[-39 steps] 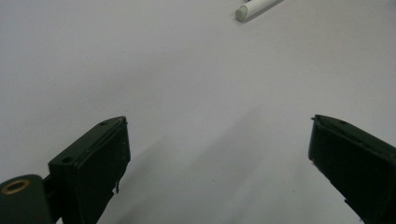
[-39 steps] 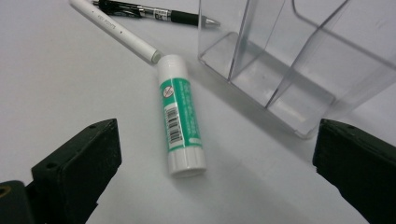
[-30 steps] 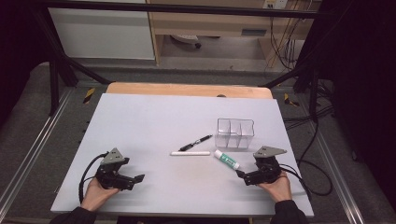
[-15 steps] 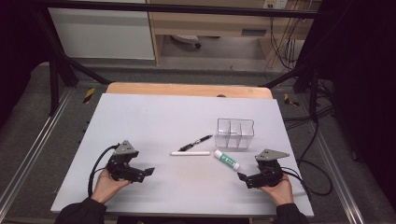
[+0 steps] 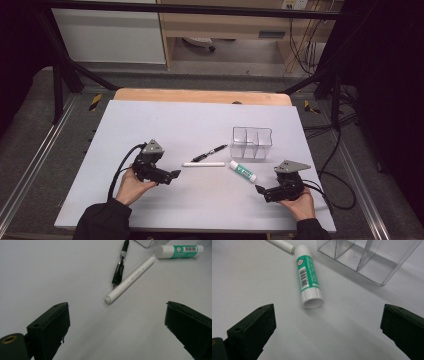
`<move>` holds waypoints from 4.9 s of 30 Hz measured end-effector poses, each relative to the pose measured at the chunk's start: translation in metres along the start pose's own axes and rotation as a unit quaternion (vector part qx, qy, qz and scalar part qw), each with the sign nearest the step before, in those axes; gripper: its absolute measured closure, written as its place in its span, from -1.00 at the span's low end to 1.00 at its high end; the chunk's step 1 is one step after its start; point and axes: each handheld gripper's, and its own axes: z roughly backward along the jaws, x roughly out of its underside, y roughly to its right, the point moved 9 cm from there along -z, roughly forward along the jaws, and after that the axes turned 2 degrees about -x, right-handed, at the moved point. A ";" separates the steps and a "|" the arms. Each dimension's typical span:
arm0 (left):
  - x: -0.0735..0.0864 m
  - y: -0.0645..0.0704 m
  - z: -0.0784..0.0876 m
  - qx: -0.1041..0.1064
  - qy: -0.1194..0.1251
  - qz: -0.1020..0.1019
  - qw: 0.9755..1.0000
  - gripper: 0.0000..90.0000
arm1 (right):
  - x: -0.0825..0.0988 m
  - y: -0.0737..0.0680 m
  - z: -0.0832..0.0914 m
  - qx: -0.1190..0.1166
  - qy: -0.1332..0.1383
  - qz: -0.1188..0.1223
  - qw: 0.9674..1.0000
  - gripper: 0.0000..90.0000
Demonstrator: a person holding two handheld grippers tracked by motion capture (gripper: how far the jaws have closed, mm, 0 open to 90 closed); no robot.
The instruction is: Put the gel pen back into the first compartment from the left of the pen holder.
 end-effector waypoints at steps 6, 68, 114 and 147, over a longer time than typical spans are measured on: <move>-0.019 0.009 -0.014 0.000 -0.002 -0.012 1.000 -0.83 | 0.001 0.000 0.000 0.003 -0.003 0.006 1.000 -0.98; -0.073 0.024 -0.148 0.012 -0.098 -0.087 0.991 0.64 | 0.001 -0.001 -0.002 -0.003 -0.004 0.013 1.000 -0.98; -0.093 0.009 -0.092 -0.002 -0.004 -0.032 0.999 0.75 | 0.002 -0.001 -0.002 -0.002 -0.009 0.015 1.000 -0.98; -0.149 0.052 -0.045 0.014 0.178 0.027 0.984 0.75 | 0.002 -0.001 -0.002 -0.002 -0.011 0.012 1.000 -0.98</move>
